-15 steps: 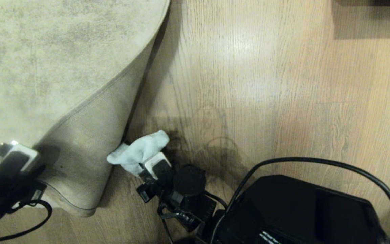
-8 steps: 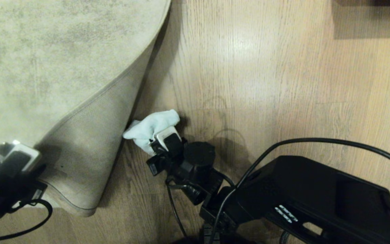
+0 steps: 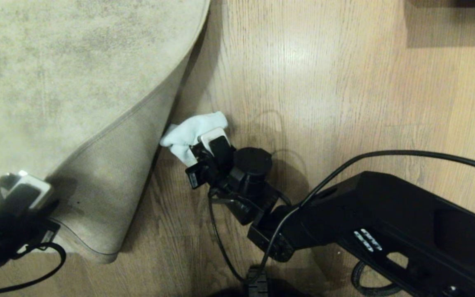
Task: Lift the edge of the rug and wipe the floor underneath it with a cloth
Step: Wipe the floor under the carpet with a rag
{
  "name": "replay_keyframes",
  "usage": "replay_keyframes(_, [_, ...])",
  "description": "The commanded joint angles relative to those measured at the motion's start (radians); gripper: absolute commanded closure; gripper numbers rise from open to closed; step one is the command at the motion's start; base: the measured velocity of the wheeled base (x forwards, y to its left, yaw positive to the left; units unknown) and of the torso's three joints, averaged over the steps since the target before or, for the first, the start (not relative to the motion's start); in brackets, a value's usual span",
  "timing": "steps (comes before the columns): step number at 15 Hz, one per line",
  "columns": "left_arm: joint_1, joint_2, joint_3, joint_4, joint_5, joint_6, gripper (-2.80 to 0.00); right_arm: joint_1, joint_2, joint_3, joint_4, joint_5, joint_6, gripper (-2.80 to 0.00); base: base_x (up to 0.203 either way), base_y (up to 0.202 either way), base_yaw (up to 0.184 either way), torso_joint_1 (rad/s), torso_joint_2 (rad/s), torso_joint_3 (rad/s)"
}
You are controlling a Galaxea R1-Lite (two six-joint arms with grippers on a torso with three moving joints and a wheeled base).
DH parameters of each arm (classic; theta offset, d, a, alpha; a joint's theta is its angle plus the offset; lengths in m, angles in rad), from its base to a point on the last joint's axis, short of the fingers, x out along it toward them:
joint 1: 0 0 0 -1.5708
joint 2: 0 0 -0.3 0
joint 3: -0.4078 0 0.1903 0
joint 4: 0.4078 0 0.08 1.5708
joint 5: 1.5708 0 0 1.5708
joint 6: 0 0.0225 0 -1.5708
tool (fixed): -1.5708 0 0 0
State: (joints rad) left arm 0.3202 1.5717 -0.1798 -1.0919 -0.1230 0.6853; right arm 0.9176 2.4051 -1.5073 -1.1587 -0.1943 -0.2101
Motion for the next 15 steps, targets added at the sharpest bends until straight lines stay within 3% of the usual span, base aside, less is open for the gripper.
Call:
replay_keyframes(1, [0.002, -0.002, 0.002, -0.006, -0.001, 0.002, 0.00, -0.020, -0.029, -0.033, 0.031, -0.002, -0.003, 0.00, 0.000, 0.000, 0.000, 0.000, 0.00, 0.000])
replay_keyframes(5, [0.002, -0.003, 0.005, -0.006, 0.000, 0.002, 0.00, -0.026, -0.100, -0.014, 0.079, -0.001, -0.005, 0.00, 0.000, 0.000, 0.000, 0.000, 0.00, 0.000])
replay_keyframes(15, [0.005, -0.010, -0.001, -0.008, 0.013, 0.000, 0.00, 0.132, -0.159, 0.272, 0.012, -0.003, -0.004, 0.00, 0.000, 0.000, 0.000, 0.000, 0.00, 0.000])
